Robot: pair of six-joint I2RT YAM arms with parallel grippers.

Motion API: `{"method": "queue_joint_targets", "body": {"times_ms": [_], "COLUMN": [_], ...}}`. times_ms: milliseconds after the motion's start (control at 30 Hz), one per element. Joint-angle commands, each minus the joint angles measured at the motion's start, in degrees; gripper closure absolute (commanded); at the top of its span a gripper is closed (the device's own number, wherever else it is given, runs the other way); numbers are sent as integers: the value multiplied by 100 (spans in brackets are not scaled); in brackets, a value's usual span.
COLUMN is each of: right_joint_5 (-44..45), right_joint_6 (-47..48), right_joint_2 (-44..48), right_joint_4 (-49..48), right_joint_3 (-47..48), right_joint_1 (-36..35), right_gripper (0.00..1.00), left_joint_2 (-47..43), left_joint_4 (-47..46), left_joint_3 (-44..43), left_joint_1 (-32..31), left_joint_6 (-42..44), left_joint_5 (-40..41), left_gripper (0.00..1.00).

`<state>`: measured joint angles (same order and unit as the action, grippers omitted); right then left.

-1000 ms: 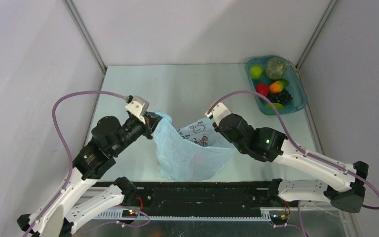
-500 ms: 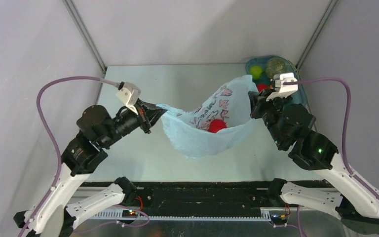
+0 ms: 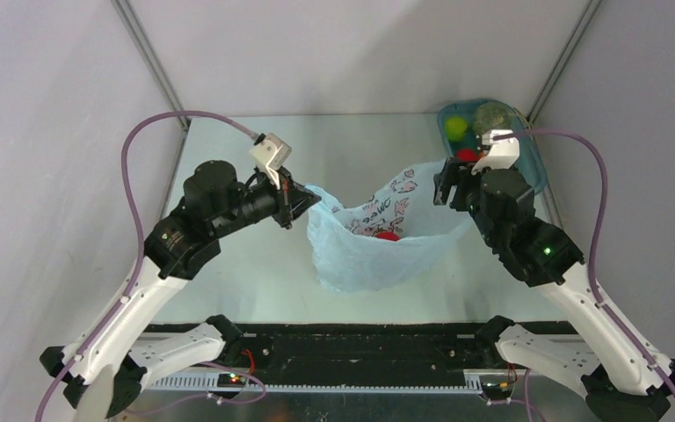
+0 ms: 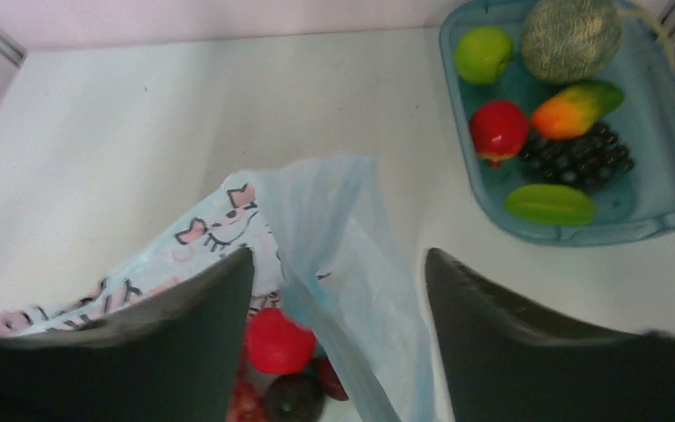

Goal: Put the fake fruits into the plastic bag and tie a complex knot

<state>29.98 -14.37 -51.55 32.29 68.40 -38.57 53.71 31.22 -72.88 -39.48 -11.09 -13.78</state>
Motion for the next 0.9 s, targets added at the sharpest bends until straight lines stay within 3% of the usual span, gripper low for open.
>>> {"method": "queue_joint_targets", "body": {"times_ms": [0, 33, 267, 433, 567, 700, 867], "right_joint_5": [-414, -453, -1918, -3785, -4643, -4852, -4507], "right_joint_6": [413, 619, 1713, 2164, 2285, 2115, 2229], "right_joint_2": [402, 543, 1020, 655, 123, -523, -1174], "right_joint_4": [-214, -285, -1398, -1949, -2272, -2682, -3008], "right_joint_3": [5, -14, -37, -34, -33, -37, -32], "right_joint_1": [30, 14, -291, -585, -910, -1234, -1793], "right_gripper": [16, 11, 1, 1, 1, 1, 1], "left_joint_2": [-73, -85, -186, -208, -273, -328, -394], "left_joint_4": [2, -3, -68, -96, -203, -293, -426], "left_joint_3": [-183, -179, -80, -47, 67, 149, 239], "left_joint_1": [77, 84, 114, 130, 128, 131, 134], "left_joint_6": [88, 131, 271, 355, 432, 435, 389], "left_joint_5": [-124, -129, -318, -513, -631, -635, -681], "left_gripper": [100, 100, 100, 100, 100, 100, 100]}}
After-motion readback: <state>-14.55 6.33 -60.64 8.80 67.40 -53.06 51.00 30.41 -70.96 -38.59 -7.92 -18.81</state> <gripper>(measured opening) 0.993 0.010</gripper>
